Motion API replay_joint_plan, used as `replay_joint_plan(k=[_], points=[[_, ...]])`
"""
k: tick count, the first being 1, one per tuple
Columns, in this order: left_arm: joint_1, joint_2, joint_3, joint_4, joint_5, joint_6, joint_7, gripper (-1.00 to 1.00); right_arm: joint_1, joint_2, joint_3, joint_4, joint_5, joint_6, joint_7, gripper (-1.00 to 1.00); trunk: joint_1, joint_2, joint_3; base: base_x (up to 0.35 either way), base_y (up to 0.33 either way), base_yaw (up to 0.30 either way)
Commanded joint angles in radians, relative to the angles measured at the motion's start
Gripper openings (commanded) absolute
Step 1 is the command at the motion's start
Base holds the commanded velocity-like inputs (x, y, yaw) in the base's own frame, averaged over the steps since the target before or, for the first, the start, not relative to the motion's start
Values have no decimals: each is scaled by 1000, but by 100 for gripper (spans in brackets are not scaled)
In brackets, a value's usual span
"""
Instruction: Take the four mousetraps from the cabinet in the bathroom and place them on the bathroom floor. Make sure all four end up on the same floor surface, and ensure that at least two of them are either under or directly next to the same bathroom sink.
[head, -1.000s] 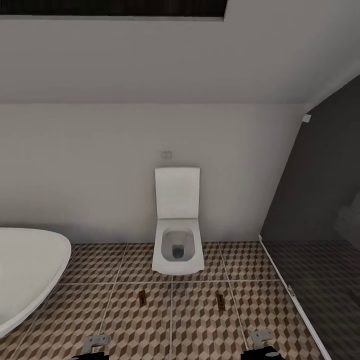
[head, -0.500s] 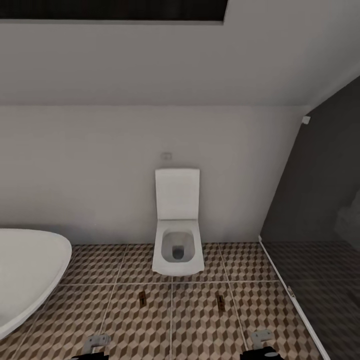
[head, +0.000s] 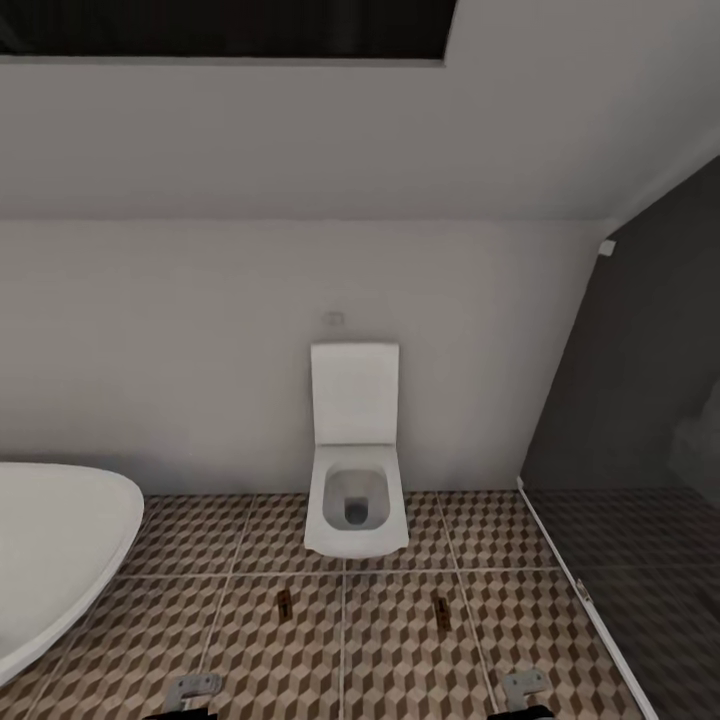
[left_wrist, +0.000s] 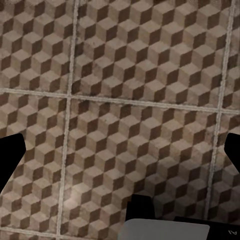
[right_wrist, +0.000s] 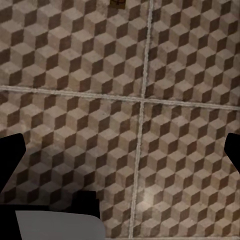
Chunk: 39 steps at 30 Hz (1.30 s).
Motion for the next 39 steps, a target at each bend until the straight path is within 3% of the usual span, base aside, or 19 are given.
replay_joint_plan(k=[1,39], points=[[1,0,-9,0,10,-1,1,100,-1,0,-5,3,10,-2,-4,100,0,-1,1,0,0,0],[6,-5,-9,0,10,-1,1,100,4,0,-5,4,10,-1,-5,100,0,-1,60,0,0,0]])
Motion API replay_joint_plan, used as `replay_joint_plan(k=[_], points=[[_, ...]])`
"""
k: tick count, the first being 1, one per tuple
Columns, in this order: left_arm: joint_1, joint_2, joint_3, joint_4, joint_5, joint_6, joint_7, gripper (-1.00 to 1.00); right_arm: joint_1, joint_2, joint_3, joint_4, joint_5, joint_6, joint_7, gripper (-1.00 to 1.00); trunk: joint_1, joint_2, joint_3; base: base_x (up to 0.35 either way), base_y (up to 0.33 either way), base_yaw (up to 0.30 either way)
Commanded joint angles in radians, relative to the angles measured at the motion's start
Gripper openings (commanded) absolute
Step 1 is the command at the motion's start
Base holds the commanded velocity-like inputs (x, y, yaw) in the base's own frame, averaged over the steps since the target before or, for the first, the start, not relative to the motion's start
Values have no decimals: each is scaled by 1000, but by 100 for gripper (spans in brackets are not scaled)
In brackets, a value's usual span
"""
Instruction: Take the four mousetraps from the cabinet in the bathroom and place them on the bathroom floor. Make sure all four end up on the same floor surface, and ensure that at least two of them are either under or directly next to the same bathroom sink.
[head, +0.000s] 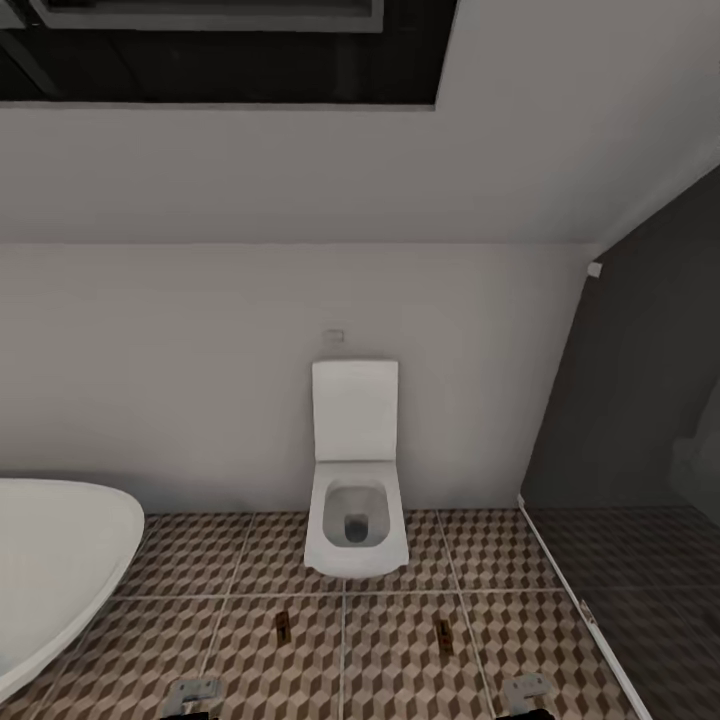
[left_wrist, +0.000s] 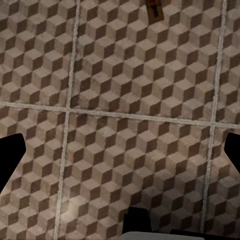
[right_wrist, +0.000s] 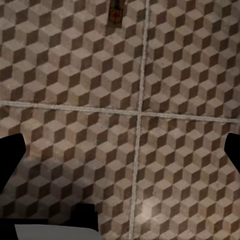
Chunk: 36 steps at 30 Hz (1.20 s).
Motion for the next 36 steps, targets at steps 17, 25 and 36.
replay_joint_plan(k=[17,25,36], points=[[-1,-4,-9,-1,10,-2,1,100,-2,-5,-5,3,10,-1,-4,100,0,-1,26,0,0,0],[-1,-5,-7,0,11,-1,1,100,-2,-3,-5,4,10,-1,-4,100,-4,6,41,0,0,0],[-1,-5,-7,0,11,0,-6,100,1,-2,-5,4,10,1,-4,100,-46,83,93,0,0,0]])
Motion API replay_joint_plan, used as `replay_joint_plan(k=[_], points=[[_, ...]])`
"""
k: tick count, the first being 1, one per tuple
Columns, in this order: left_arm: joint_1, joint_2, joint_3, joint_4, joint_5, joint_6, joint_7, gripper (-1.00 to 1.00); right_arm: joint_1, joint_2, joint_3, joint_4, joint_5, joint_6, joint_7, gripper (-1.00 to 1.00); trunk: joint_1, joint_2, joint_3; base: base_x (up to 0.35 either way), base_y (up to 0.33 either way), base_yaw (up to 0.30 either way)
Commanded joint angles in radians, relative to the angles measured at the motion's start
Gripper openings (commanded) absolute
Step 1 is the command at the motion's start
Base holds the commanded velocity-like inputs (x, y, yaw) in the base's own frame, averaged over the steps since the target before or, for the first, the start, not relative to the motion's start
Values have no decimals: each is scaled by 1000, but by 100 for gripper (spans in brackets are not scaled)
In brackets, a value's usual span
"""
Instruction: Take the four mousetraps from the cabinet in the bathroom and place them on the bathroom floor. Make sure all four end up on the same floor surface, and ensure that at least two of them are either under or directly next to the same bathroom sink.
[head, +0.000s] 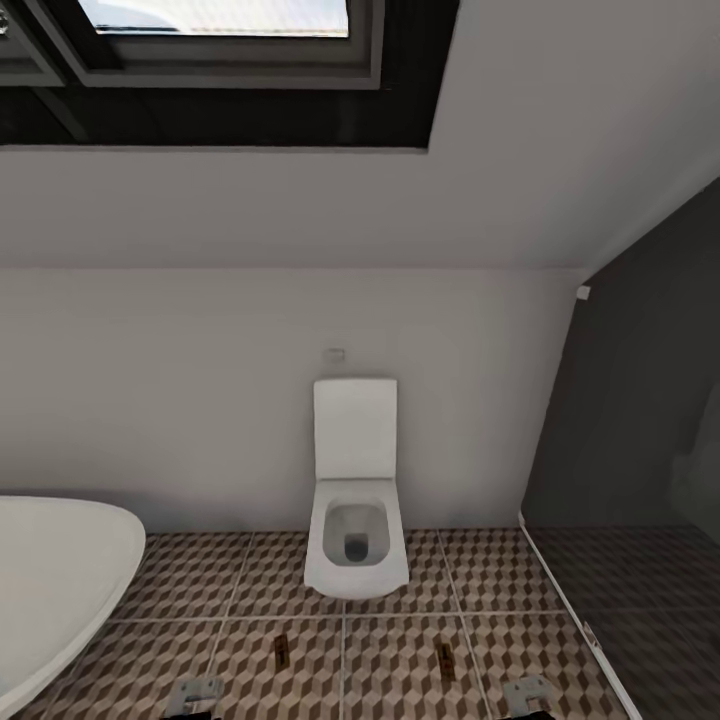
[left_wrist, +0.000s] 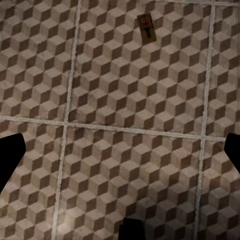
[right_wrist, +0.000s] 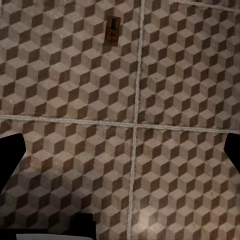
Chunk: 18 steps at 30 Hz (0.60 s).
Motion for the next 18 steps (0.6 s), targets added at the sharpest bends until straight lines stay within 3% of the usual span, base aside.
replay_joint_plan(k=[1,4,18], points=[[-1,0,-9,0,10,-1,0,100,2,-1,-5,3,10,-2,-4,100,-4,6,4,0,0,0],[-1,0,-9,0,10,-2,-2,100,18,-2,-5,2,10,-3,-4,100,-15,27,18,0,0,0],[-1,1,-9,1,10,-3,-4,100,57,-2,-5,2,10,-6,-3,100,-15,27,40,0,0,0]])
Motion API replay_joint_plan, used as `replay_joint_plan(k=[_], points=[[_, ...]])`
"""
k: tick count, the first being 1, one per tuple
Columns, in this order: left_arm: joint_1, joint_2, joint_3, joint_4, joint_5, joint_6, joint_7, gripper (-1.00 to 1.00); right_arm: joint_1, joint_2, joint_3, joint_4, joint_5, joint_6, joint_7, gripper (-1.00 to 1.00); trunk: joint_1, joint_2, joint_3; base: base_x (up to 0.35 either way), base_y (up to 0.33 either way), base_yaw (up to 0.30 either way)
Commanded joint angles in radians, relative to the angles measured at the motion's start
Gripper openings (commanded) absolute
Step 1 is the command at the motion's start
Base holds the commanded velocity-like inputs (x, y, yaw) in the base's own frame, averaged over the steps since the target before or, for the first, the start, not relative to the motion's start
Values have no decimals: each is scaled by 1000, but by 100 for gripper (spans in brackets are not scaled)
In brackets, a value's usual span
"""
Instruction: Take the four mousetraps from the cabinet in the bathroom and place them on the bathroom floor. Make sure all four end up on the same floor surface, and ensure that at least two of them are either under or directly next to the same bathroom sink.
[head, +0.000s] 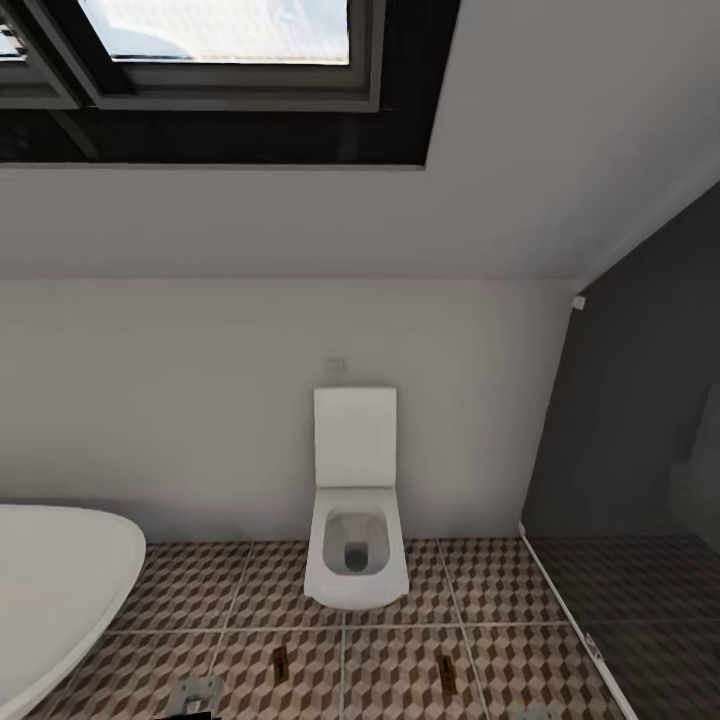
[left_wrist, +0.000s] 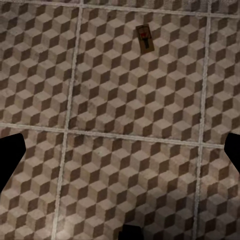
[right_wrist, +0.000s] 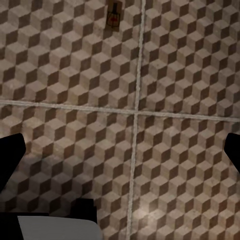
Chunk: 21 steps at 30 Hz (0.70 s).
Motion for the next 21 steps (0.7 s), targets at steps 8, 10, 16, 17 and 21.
replay_joint_plan(k=[8,10,16,17,21], points=[[-1,0,-9,0,10,-1,0,100,1,2,-5,3,10,-2,-3,100,-11,20,21,0,0,0],[-1,0,-9,0,10,-1,0,100,1,2,-5,3,10,-2,-3,100,-19,34,30,0,0,0],[-1,0,-9,0,11,0,0,100,2,3,-5,4,10,-2,-3,100,-31,55,49,0,0,0],[-1,0,-9,0,11,0,0,100,2,3,-5,4,10,-2,-3,100,-31,55,50,0,0,0],[-1,0,-9,0,11,-1,0,100,2,3,-5,4,10,-1,-3,100,-31,55,57,0,0,0]])
